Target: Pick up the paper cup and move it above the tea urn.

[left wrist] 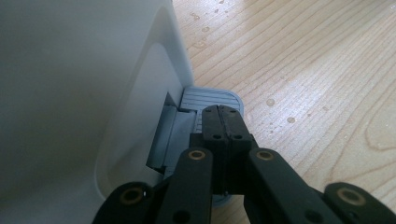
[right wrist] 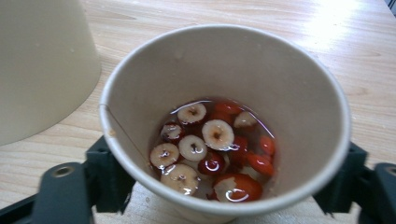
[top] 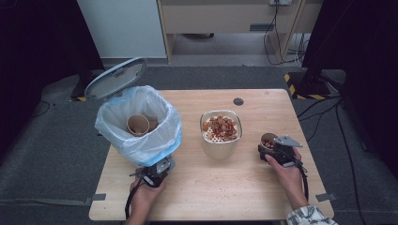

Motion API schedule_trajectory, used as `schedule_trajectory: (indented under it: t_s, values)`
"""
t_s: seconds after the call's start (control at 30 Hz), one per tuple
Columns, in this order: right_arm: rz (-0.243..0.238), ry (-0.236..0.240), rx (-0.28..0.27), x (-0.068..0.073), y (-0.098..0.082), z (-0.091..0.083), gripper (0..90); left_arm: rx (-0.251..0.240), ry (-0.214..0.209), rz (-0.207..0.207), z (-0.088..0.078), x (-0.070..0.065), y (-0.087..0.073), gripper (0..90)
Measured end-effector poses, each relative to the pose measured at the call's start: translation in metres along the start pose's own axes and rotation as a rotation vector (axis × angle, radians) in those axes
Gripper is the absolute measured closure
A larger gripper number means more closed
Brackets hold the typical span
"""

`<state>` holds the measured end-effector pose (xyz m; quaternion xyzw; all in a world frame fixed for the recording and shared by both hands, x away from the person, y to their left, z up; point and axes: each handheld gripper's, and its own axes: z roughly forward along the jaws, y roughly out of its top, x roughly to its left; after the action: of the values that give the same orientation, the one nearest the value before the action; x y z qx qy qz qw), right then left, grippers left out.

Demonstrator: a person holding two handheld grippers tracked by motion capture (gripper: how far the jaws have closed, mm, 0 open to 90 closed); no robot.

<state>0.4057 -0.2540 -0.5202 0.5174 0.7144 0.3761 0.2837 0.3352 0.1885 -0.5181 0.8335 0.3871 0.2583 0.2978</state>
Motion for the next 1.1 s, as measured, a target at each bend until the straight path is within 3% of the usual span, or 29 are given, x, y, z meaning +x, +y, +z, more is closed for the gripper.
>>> schedule_trajectory:
  t_s: [0.2,0.47,1.1]
  values:
    - [-0.025,0.017,0.0,-0.001,0.003,-0.003,29.4,0.001,0.0,0.0,0.0,0.0,0.0,89.1]
    - [-0.046,0.035,-0.058,0.003,0.015,-0.017,31.8,-0.001,0.003,0.005,0.0,-0.001,0.0,89.0]
    - [-0.202,0.079,-0.044,-0.01,0.068,-0.031,34.6,0.0,0.004,0.005,0.0,-0.001,0.0,89.1]
